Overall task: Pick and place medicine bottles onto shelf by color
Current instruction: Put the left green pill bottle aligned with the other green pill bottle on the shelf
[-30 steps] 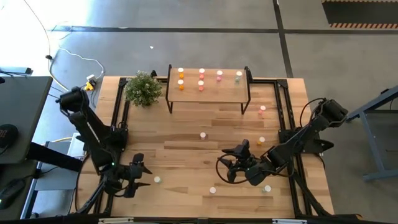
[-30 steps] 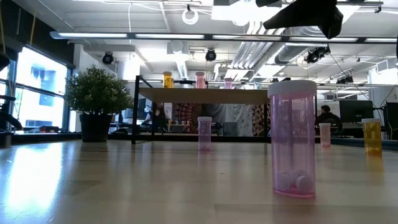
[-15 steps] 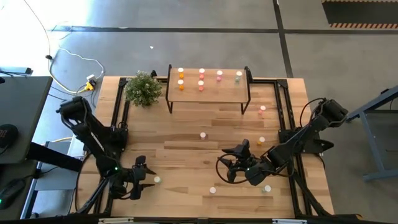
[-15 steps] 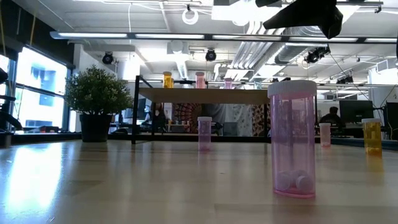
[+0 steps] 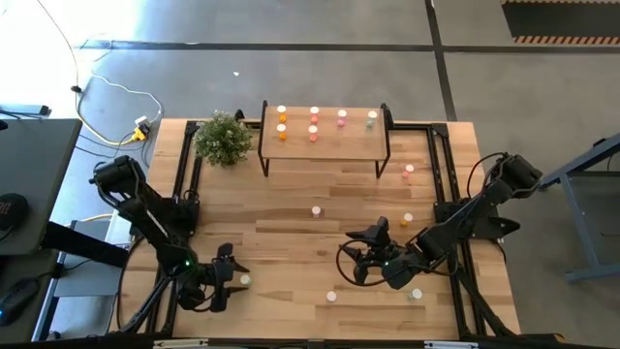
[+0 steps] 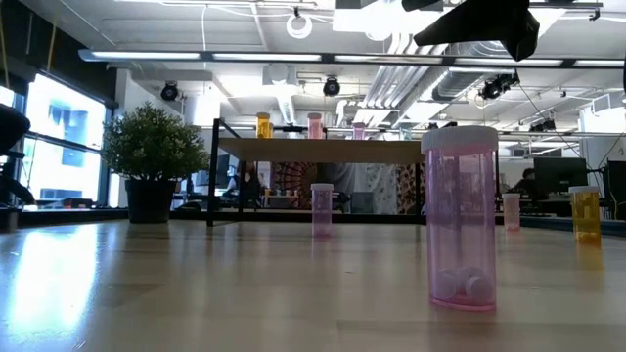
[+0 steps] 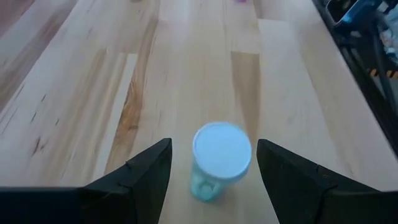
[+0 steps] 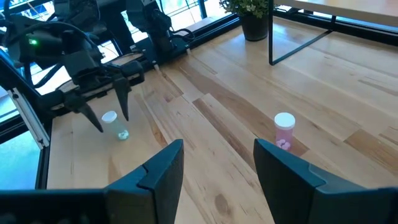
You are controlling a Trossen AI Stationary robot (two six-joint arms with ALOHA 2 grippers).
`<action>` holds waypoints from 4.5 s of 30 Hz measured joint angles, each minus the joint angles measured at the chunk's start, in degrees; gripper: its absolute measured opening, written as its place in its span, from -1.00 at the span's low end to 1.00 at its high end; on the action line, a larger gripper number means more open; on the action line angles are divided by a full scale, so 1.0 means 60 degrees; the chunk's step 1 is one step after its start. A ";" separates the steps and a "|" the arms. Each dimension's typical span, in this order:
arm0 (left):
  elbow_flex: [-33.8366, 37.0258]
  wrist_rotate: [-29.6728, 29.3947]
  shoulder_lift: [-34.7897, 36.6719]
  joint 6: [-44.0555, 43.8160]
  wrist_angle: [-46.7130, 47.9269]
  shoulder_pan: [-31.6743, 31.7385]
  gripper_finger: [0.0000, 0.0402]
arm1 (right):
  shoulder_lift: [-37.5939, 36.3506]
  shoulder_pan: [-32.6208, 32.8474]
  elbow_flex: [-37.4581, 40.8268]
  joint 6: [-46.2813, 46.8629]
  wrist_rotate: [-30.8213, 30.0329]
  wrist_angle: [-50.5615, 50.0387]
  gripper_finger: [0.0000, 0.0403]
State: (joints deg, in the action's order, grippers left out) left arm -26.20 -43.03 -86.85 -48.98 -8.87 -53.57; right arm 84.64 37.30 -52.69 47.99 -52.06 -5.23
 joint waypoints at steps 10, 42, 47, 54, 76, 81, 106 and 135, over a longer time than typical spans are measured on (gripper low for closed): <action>0.0000 0.0075 0.0000 0.0199 -0.0214 0.0267 0.10 | 0.0000 0.0000 0.0000 -0.0004 -0.0002 0.0000 -0.08; 0.0000 0.0310 0.0000 0.0460 -0.0522 0.0301 -0.42 | 0.0000 -0.0131 0.0000 0.0010 0.1037 -0.0004 -0.08; 0.0000 0.0355 0.0009 0.1052 -0.1256 0.0399 -0.42 | 0.0004 -0.0299 0.0000 0.0343 0.1790 -0.0004 -0.08; -0.0004 0.1110 0.0451 0.2212 -0.1865 0.1168 -0.42 | 0.0004 -0.0299 0.0000 0.0121 0.1725 0.0029 -0.08; -0.0004 0.3417 0.2579 0.5133 -0.2001 0.4333 -0.42 | 0.0004 -0.1358 0.0000 -0.1627 0.3047 0.0069 -0.08; -0.0004 0.3670 0.2677 0.5341 -0.2002 0.4925 -0.42 | 0.0004 -0.1733 -0.0004 -0.2324 0.3147 0.0371 -0.08; -0.0641 0.3756 0.2681 0.6567 -0.3011 0.7150 -0.42 | 0.0007 -0.4199 -0.0011 -0.7107 0.6769 0.2786 0.27; -0.0674 0.4237 0.2677 0.6348 -0.3069 0.8187 -0.42 | 0.1792 -0.5536 -0.0030 -0.7042 0.8188 0.5620 0.27</action>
State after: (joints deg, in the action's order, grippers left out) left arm -30.24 -17.60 -70.78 -10.90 -27.29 -4.45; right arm 95.39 4.08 -52.87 5.74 -2.94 28.49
